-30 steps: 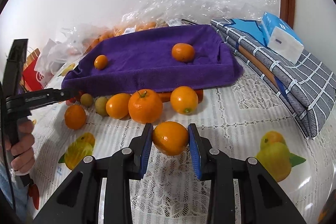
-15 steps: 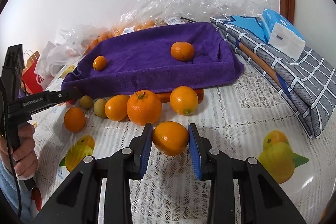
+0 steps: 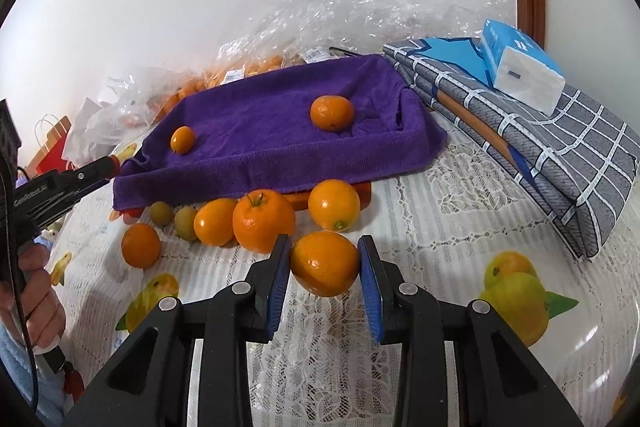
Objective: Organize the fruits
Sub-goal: 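Grasp an orange with the right tool while the left tool grasps a small red fruit, then lower both held fruits onto the purple towel and open both tools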
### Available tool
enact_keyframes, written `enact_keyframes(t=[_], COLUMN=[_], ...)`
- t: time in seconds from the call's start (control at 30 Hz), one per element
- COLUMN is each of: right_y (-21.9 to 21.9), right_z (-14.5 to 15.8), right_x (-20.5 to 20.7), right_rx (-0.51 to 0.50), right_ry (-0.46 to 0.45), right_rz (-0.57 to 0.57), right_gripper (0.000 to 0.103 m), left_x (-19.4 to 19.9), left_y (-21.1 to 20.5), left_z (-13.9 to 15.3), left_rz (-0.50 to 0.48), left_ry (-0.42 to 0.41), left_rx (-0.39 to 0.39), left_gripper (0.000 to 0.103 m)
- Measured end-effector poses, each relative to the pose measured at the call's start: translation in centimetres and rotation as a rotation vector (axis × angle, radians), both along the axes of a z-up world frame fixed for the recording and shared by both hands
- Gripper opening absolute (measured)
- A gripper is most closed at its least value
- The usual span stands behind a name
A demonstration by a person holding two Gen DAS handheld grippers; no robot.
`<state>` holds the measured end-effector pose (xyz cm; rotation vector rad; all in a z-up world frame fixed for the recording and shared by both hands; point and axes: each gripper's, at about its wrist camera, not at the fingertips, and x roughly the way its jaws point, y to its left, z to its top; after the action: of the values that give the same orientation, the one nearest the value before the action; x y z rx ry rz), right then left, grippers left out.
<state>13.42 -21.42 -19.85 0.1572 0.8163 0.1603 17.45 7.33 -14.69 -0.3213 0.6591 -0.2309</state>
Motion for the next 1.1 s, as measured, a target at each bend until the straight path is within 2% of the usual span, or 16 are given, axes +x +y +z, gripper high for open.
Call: enact_keyframes(t=[0.27,0.43,0.53,0.67,0.73,0.83,0.97,1.1], right_y=[-0.6,-1.1,-1.1,-1.4,-1.5,-1.5,-1.7,-1.9], right_z=[4.9,7.8,8.7,7.0,4.9,2.4,1.6,0.8], right_x=[2.6,6.6,9.1,11.3,11.9,12.9,13.2,13.3], right_rx=[-0.040,-0.047,-0.070,-0.042,-0.036,-0.052,-0.057,-0.043], right_ry=[-0.098,-0.165,-0.196,-0.176,-0.144,-0.054,-0.036,-0.009], right_rz=[-0.007,-0.016,-0.021,-0.015,-0.012,-0.008,-0.012,0.000], right_gripper=[0.034,0.034,0.034,0.034,0.034,0.034,0.034,0.034], left_x=[0.8,3.5,5.5,6.7,7.4,7.9,8.3,8.4], left_y=[1.4,1.8,1.3,1.0,1.0,1.0,1.0,0.1], left_z=[2.6,4.6,4.7,2.5,0.6,-0.5,-1.4,-1.9], left_rz=[0.020,0.042,0.057,0.055,0.044,0.042,0.022,0.013], left_ry=[0.019,-0.006,-0.024,-0.017,0.027,0.058,0.087,0.096], left_rx=[-0.007,-0.016,-0.015,-0.034,-0.026,0.001,-0.044,-0.001], left_gripper=[0.024,0.024,0.024,0.024,0.024,0.024,0.024,0.024])
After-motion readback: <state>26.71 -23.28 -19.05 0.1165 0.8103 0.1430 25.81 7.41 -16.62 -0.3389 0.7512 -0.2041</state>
